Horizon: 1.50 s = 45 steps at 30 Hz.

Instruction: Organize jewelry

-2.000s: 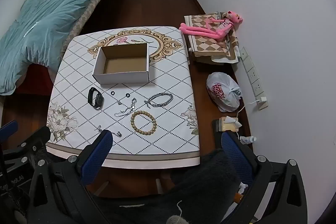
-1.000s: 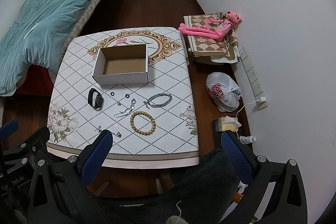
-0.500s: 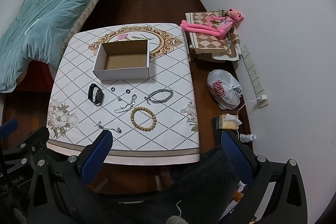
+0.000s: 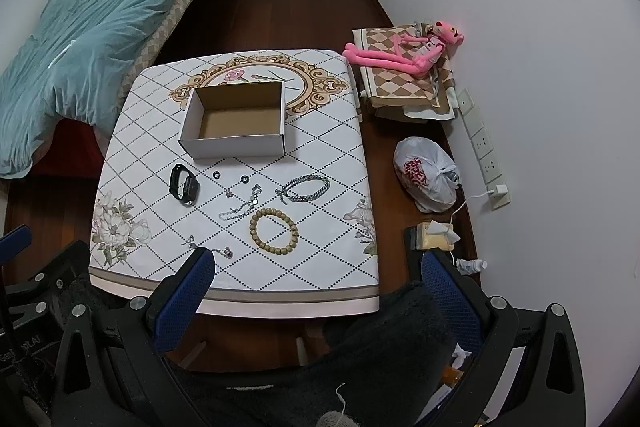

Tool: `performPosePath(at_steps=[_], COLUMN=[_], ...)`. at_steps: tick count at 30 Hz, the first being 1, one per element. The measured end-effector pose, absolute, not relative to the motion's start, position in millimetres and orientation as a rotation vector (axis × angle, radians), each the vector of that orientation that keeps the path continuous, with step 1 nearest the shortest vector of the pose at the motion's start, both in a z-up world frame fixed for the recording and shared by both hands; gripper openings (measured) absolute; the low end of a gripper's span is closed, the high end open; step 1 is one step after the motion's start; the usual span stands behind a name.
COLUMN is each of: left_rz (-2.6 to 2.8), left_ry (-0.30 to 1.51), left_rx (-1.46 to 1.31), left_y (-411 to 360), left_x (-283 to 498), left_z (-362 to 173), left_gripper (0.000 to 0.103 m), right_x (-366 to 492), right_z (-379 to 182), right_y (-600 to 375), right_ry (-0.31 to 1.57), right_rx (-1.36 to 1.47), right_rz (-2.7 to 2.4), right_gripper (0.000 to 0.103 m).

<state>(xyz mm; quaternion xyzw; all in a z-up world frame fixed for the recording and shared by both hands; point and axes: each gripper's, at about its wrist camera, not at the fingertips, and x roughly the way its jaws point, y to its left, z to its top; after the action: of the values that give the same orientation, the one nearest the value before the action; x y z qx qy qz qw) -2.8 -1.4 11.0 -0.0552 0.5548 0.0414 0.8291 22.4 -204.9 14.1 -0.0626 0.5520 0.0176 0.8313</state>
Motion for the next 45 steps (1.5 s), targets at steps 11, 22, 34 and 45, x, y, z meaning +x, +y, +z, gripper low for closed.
performPosePath(at_steps=[11,22,34,45], left_rz=[0.088,0.088,0.089,0.187], left_ry=[1.176,1.175,1.169,1.125], left_rx=[-0.118,-0.119,-0.119,-0.076], left_y=[-1,0,1,12], left_x=[-3,-3,-2,26], left_z=[12,12,14,-8], left_gripper=[0.103,0.103,0.103,0.103], right_x=[22,23,24,46], right_z=[15,17,22,-4], right_y=[-205,-204,-204,-217], right_ry=[1.168,1.167,1.157,1.153], right_rx=[-0.131,-0.129,-0.124,-0.077], right_rz=[0.037,0.039,0.042,-0.009], right_gripper=[0.103,0.103,0.103,0.103])
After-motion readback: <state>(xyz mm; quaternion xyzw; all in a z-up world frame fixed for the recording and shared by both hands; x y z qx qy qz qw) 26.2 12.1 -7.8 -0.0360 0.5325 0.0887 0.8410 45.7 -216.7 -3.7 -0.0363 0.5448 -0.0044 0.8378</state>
